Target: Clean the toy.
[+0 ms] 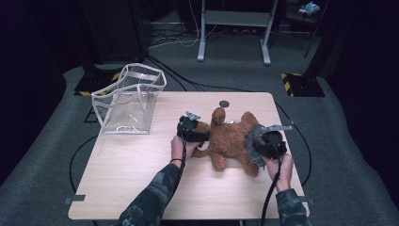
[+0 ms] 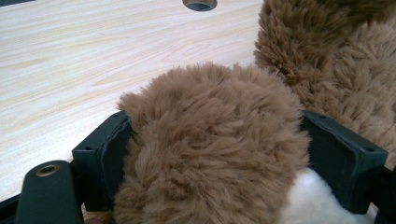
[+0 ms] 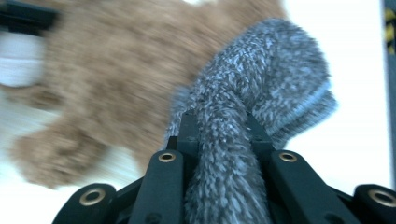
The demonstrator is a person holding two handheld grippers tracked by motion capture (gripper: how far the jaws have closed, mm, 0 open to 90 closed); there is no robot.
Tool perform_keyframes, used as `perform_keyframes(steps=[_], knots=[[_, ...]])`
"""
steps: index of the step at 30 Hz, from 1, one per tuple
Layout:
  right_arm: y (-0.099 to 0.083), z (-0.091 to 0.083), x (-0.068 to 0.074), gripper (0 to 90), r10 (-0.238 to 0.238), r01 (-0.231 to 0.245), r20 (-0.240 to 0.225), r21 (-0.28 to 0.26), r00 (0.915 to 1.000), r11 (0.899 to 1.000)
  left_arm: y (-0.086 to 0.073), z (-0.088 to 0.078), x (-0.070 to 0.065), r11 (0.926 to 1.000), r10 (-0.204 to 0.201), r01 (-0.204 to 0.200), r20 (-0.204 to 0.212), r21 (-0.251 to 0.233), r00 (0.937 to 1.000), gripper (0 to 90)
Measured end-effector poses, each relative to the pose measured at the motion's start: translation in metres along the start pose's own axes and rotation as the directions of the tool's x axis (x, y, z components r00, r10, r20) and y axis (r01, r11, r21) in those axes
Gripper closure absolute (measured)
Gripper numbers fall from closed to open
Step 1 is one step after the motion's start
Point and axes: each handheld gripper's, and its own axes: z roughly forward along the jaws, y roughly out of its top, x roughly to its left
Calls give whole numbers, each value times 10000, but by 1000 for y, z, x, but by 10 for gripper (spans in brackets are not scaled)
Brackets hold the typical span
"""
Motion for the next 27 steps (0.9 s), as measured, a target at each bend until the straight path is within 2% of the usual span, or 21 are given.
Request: perform_keyframes(steps=[2,3,5,9,12,17,21,23,25,27], knots=[[1,13,13,742,-566,557,198,443,9982,9975,1,0,0,9999,22,-22,11,106,10000,163],[-2,21,16,743,-779,753,330,740,9964,9944,1,0,1,9999,41,-42,34,121,10000,163],[-13,35,14,745,-957,899,563,979,9938,9911,1,-1,1,9999,68,-70,90,142,9999,163],[-26,42,3,754,-286,254,301,1011,9991,9946,1,-2,0,9998,159,-160,96,131,9998,163],[-28,42,2,757,-339,314,220,1026,9992,9942,0,-4,-1,9994,280,-282,72,194,9996,163],[-33,41,-2,760,-36,25,105,989,9999,9951,-1,-5,-1,9993,316,-318,87,210,9995,163],[-44,37,-12,766,170,-236,522,1270,9985,9916,-1,-3,0,9996,250,-251,50,145,9997,164],[-52,39,-19,760,-85,-108,964,1986,9953,9800,-1,-1,3,9999,56,-58,110,121,9999,164],[-58,35,-25,756,216,-398,998,1843,9948,9821,0,1,4,9999,74,-76,94,151,9999,164],[-52,23,-25,756,545,-681,1107,1223,9924,9902,0,2,3,9999,-46,46,39,99,10000,164]])
